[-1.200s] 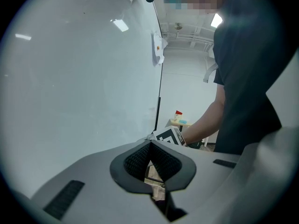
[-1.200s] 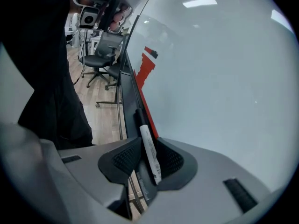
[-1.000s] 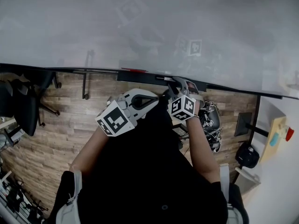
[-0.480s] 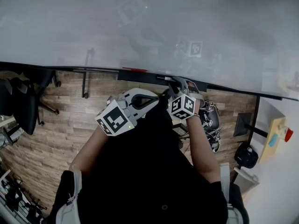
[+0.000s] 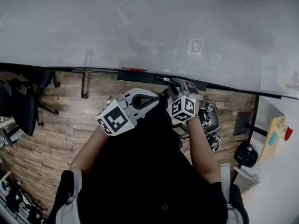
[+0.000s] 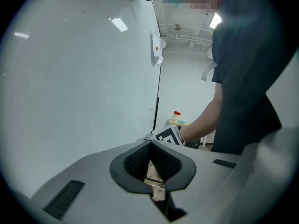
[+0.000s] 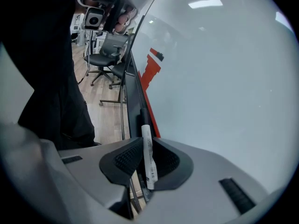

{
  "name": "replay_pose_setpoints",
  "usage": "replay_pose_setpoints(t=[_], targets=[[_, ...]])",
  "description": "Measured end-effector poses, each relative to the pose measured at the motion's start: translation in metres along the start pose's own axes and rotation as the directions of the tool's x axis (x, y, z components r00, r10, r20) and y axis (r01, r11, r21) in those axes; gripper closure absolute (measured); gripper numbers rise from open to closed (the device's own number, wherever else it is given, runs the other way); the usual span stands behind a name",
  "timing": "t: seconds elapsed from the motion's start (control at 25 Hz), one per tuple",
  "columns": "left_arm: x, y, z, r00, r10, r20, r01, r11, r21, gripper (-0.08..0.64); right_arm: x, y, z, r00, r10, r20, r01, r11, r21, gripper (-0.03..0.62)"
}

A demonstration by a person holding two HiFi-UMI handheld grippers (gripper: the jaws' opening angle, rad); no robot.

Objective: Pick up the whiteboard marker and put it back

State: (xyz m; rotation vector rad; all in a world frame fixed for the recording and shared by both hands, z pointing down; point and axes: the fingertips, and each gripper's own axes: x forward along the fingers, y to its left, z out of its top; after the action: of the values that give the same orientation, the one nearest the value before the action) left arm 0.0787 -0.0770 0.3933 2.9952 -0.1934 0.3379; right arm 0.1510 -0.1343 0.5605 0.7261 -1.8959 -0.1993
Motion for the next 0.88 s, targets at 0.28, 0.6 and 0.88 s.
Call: replay_pose_setpoints(t=[0.28, 0.6, 0.88], targets=[[0.005, 0.002, 0.003, 1.0, -0.008, 0.0, 0.008, 1.0, 0.004, 0.548, -0.01, -0.003, 0.009, 0.999, -0.014, 0.041, 0.013, 1.0, 0.009, 0.522], [0.001, 0.012, 0.005, 1.0, 0.015, 0.014, -0.015, 1.0, -0.01, 0.548, -0.038, -0.018, 0.027, 0.988, -0.062, 0.144, 0.047, 0.993, 0.104, 0.522], [-0.001, 0.02, 0.007, 0.999, 0.03, 0.016, -0.03, 0.999, -0.011, 0.548, -0.066, -0.023, 0.048, 0.963, -0.071, 0.26, 0.031, 0.987, 0.155, 0.523]])
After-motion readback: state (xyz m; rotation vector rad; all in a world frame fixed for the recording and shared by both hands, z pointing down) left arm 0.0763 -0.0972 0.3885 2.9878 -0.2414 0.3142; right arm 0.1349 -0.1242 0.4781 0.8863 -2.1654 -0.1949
